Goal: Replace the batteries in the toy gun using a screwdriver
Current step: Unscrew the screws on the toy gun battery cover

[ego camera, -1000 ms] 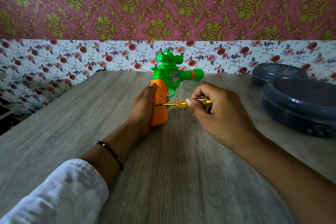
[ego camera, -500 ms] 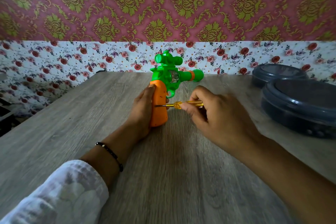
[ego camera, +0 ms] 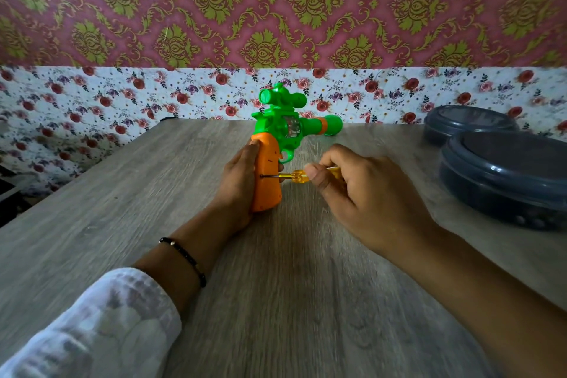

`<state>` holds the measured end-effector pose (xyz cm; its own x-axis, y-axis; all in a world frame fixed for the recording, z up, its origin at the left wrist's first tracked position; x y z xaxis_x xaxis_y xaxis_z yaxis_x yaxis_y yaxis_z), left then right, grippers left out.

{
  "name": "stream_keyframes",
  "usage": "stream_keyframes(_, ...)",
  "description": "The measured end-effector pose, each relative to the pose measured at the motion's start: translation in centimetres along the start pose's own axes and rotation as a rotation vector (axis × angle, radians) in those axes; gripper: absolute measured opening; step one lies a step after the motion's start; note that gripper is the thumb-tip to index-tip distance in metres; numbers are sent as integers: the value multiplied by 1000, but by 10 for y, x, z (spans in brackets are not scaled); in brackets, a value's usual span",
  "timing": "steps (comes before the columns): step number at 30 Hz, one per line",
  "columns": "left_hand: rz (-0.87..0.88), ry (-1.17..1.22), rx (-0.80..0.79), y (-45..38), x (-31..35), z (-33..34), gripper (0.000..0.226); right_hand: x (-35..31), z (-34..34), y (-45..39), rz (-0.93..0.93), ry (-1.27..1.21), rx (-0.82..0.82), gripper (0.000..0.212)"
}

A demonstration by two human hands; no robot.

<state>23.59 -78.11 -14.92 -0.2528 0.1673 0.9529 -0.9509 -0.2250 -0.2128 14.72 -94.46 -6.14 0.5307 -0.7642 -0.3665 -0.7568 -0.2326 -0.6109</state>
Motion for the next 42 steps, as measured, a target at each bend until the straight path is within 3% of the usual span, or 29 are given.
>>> stream_keyframes(6,13,-27,-11,1,1,0,47,-5,1,1,-101,57,19,40)
stream_keyframes(12,19,11,-11,1,3,1,43,-8,2,-3,-118,-161,-61,13)
stream_keyframes(16,23,7,-12,2,3,1,43,-8,3,0,-105,-107,-63,15)
stream_keyframes(20,12,-10,-9,2,3,1,45,-5,3,1,-42,53,-7,39)
stream_keyframes(26,20,-12,2,2,3,0,42,-11,3,0,-105,-95,-45,10)
stream_keyframes(32,6,-18,1,-1,0,-1,49,-18,3,5,-133,-60,-49,14)
stream_keyframes(35,-3,-19,-18,0,0,-1,50,-11,0,4,-50,52,19,39)
stream_keyframes(42,15,-23,-31,-1,0,0,49,-2,4,1,-7,67,29,29)
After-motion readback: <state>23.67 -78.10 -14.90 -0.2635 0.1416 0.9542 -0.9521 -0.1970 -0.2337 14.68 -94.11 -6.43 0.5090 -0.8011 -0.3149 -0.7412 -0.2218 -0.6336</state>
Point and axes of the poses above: each hand's wrist, its own y-axis away from the middle knuckle, its own z-axis out of the palm, x = y × z, the point moved 7 cm from there along -y, towards the middle knuckle, and after that the axes turned 12 degrees about z, right-handed, at the moved point
